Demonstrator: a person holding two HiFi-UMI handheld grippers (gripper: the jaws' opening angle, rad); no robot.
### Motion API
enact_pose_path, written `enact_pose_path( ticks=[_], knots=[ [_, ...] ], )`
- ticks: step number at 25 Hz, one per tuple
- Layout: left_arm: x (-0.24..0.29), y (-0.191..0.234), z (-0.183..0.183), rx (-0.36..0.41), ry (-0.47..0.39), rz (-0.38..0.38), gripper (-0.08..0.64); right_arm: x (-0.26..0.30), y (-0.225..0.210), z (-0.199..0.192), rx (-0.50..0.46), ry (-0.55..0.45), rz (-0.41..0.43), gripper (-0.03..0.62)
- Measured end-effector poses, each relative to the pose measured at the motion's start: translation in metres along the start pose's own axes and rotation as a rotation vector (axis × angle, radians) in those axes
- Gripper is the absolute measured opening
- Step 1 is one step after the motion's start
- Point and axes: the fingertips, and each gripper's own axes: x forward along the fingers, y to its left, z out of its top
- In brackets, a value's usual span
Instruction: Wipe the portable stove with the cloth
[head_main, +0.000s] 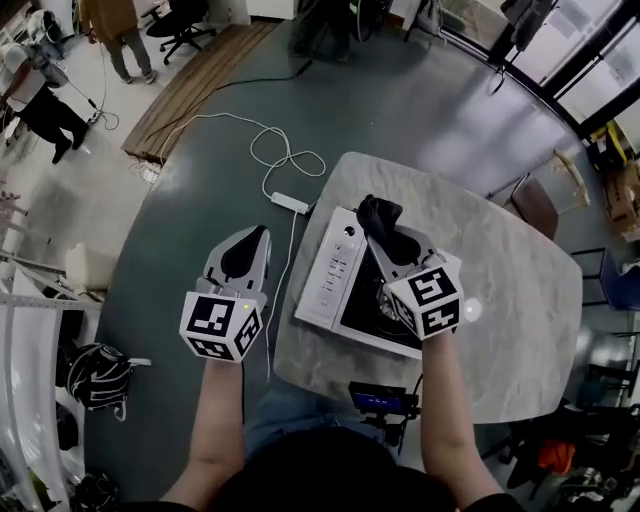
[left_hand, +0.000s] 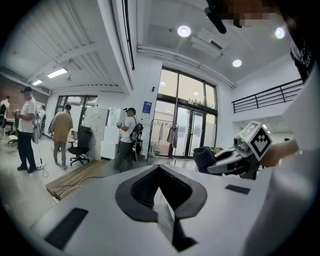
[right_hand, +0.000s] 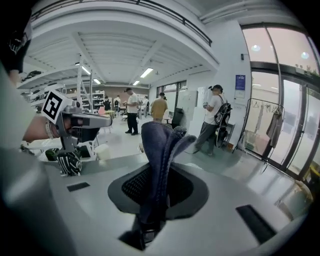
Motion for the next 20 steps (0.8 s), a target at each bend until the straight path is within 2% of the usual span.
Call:
enact_pose_path(
  ticks=[4, 10, 16, 20],
  knots=[
    [0.014, 0.014, -0.016, -0.042, 0.019, 0.01, 0.011, 0.037, -0.006, -0.017, -0.081, 0.125, 0.085, 0.077],
    [0.022, 0.022, -0.029, -0.052, 0.059, 0.001, 0.011, 0.07, -0.008, -0.039, -0.114, 0.292, 0.182, 0.077],
    [0.025, 0.029, -0.031, -0.058, 0.069, -0.005, 0.012, 0.093, -0.013, -0.063, -0.123, 0.471, 0.206, 0.077],
    [0.023, 0.03, -0.031, -0.049, 0.075, -0.01, 0.011, 0.107, -0.013, -0.073, -0.142, 0.544, 0.215, 0.077]
  ],
)
